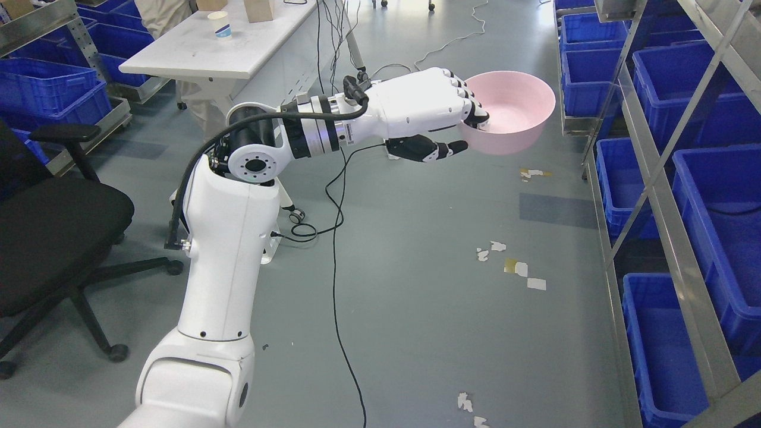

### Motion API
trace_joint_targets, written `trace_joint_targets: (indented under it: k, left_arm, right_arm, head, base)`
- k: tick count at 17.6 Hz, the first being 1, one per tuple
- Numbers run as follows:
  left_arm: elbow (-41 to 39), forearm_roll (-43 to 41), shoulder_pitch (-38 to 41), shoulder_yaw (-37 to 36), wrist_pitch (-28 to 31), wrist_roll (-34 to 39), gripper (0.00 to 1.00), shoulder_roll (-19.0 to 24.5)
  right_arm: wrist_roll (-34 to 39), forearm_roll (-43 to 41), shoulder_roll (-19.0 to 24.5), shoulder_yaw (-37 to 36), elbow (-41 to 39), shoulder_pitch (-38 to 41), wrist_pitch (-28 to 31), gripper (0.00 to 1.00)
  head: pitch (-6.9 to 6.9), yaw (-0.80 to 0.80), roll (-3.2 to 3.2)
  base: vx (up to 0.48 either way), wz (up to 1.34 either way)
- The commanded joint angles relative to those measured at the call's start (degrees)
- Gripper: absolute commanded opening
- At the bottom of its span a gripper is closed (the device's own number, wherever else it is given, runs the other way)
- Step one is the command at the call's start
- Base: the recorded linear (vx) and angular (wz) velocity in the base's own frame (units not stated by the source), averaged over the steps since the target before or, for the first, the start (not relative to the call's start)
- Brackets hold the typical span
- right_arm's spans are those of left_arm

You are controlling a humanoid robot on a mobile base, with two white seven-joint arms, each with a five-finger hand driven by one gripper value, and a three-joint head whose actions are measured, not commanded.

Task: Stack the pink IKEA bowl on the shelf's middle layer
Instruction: 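Hold the pink bowl raised in the left hand while driving to the shelf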

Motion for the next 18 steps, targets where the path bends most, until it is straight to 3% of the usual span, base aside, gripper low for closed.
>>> trace_joint_targets:
  k: [1,10,18]
  left_arm:
    - [0.1,0.4,0.0,0.4,0.0,0.0,0.03,1.0]
    - [0.1,0.6,0.0,0.5,0.0,-0.1,0.03,1.0]
    - [0.0,0.6,0.0,0.5,0.0,-0.1,0.03,1.0]
  right_arm:
    - [0.0,0.0,-1.0,0.3,-1.0,0.0,0.0,1.00]
    - [0.0,-0.1,-1.0,0.2,-1.0,0.0,0.0,1.00]
    - [0.0,0.0,-1.0,0.3,-1.0,0.0,0.0,1.00]
  head:
    - [0.00,0.00,0.00]
    - [0.00,0.00,0.00]
    - [0.00,0.00,0.00]
  base:
    - [0.067,-0.10]
    - [0.102,0.05]
    - [0.247,-0.23]
